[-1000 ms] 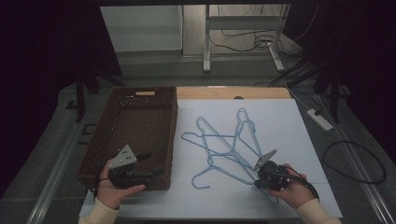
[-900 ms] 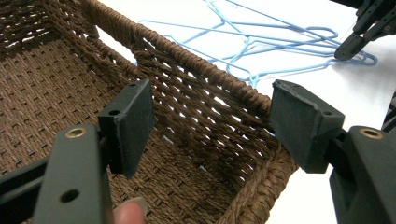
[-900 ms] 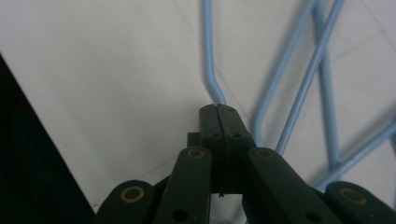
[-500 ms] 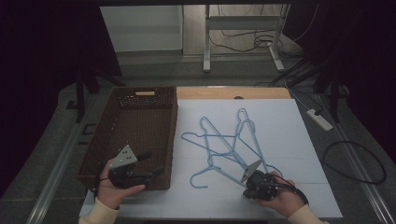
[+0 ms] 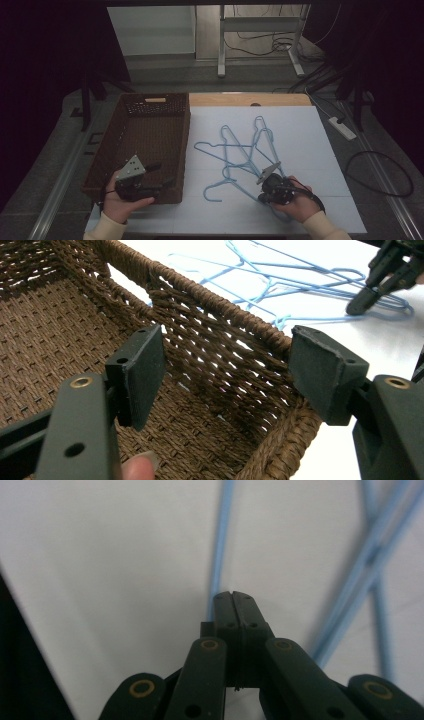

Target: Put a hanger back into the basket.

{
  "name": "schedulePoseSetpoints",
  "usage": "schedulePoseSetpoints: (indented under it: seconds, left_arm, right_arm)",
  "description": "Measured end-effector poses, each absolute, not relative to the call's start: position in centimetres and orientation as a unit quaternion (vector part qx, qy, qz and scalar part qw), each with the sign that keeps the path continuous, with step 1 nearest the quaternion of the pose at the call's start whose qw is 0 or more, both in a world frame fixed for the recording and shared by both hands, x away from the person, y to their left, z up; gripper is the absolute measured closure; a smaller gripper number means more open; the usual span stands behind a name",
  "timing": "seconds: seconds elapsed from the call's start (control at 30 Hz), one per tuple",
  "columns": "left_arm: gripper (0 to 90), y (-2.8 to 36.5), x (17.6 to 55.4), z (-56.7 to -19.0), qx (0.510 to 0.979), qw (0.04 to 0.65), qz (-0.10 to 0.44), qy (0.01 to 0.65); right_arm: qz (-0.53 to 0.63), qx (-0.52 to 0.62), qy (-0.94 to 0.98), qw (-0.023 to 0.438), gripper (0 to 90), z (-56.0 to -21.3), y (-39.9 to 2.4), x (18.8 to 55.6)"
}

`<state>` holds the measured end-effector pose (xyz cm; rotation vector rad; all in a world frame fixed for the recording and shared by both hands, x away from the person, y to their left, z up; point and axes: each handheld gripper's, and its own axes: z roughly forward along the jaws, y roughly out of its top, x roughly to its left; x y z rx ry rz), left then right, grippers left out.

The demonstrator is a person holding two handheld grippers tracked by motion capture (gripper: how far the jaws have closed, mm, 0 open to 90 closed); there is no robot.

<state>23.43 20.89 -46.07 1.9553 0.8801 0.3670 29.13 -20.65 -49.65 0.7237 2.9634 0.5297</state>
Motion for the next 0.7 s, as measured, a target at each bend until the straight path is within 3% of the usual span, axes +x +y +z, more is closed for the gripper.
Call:
schedulePoseSetpoints:
  seconds: [0.43,0.7]
  left_arm:
    - [31.4,20.7,23.4,-46.1,0.798,0.463,0.149,0.355]
    - [31.3,20.7,23.4,-46.0,0.798,0.463,0.150,0.356]
  right_arm:
    - [0.180,0.200,0.963,0.002,90.0,-49.9,-19.1,26.6]
    - [0.185,0.187,0.965,0.013,89.8,-49.2,-18.8,27.6]
